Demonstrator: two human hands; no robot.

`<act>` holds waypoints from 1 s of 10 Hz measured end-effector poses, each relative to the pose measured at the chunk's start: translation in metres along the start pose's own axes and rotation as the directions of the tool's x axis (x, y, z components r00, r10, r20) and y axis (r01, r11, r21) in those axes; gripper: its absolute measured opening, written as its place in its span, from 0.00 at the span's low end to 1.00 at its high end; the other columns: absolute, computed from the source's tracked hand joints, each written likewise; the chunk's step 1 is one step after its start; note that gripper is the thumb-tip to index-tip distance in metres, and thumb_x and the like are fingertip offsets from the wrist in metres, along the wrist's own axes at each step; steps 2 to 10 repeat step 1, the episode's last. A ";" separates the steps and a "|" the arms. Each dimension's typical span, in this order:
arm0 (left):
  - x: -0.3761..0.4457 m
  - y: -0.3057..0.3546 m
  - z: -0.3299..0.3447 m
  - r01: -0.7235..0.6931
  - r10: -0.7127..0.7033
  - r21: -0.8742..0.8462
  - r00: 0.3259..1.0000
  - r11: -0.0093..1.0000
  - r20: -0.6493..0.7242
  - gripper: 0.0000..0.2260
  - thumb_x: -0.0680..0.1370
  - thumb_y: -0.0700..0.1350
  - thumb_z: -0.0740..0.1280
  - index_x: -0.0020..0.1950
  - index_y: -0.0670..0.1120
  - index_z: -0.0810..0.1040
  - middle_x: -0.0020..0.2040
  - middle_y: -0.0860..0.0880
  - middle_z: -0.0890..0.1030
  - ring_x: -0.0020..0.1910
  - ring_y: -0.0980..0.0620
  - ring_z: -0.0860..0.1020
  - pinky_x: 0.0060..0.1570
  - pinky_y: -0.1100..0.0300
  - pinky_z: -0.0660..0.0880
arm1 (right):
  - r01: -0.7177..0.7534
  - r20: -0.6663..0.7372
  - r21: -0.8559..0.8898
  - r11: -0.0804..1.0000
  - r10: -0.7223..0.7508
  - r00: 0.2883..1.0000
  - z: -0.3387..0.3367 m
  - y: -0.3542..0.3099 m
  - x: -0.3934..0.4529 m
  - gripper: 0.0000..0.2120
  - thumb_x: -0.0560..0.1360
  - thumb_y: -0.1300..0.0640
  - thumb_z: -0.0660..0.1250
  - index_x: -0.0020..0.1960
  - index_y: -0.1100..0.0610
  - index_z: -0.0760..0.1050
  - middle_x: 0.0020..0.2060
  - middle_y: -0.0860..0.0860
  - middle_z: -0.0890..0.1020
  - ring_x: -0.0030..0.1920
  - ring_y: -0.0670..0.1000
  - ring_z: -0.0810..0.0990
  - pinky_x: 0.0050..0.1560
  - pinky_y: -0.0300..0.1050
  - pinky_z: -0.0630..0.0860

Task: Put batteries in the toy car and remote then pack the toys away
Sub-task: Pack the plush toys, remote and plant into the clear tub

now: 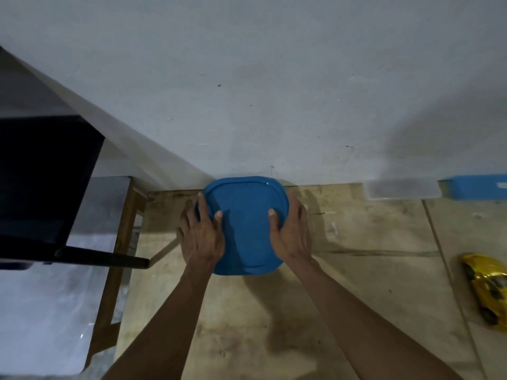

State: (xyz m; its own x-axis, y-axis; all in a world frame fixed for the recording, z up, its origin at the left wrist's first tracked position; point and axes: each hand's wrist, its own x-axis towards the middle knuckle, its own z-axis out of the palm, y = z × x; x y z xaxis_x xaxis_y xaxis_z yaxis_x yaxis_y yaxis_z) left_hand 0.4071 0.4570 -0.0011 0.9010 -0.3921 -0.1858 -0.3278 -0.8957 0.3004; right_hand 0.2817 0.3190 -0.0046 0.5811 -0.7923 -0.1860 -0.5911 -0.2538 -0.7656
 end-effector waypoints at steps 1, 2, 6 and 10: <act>-0.006 0.018 -0.002 -0.043 0.044 0.016 0.997 0.999 -0.066 0.28 0.84 0.60 0.47 0.82 0.50 0.49 0.80 0.41 0.56 0.78 0.37 0.55 0.74 0.36 0.56 | 0.005 0.002 0.026 1.000 -0.006 1.000 -0.006 0.001 -0.002 0.30 0.81 0.43 0.57 0.78 0.48 0.50 0.73 0.54 0.64 0.69 0.57 0.69 0.63 0.57 0.74; -0.006 0.018 -0.002 -0.043 0.044 0.016 0.997 0.999 -0.066 0.28 0.84 0.60 0.47 0.82 0.50 0.49 0.80 0.41 0.56 0.78 0.37 0.55 0.74 0.36 0.56 | 0.005 0.002 0.026 1.000 -0.006 1.000 -0.006 0.001 -0.002 0.30 0.81 0.43 0.57 0.78 0.48 0.50 0.73 0.54 0.64 0.69 0.57 0.69 0.63 0.57 0.74; -0.006 0.018 -0.002 -0.043 0.044 0.016 0.997 0.999 -0.066 0.28 0.84 0.60 0.47 0.82 0.50 0.49 0.80 0.41 0.56 0.78 0.37 0.55 0.74 0.36 0.56 | 0.005 0.002 0.026 1.000 -0.006 1.000 -0.006 0.001 -0.002 0.30 0.81 0.43 0.57 0.78 0.48 0.50 0.73 0.54 0.64 0.69 0.57 0.69 0.63 0.57 0.74; -0.006 0.018 -0.002 -0.043 0.044 0.016 0.997 0.999 -0.066 0.28 0.84 0.60 0.47 0.82 0.50 0.49 0.80 0.41 0.56 0.78 0.37 0.55 0.74 0.36 0.56 | 0.005 0.002 0.026 1.000 -0.006 1.000 -0.006 0.001 -0.002 0.30 0.81 0.43 0.57 0.78 0.48 0.50 0.73 0.54 0.64 0.69 0.57 0.69 0.63 0.57 0.74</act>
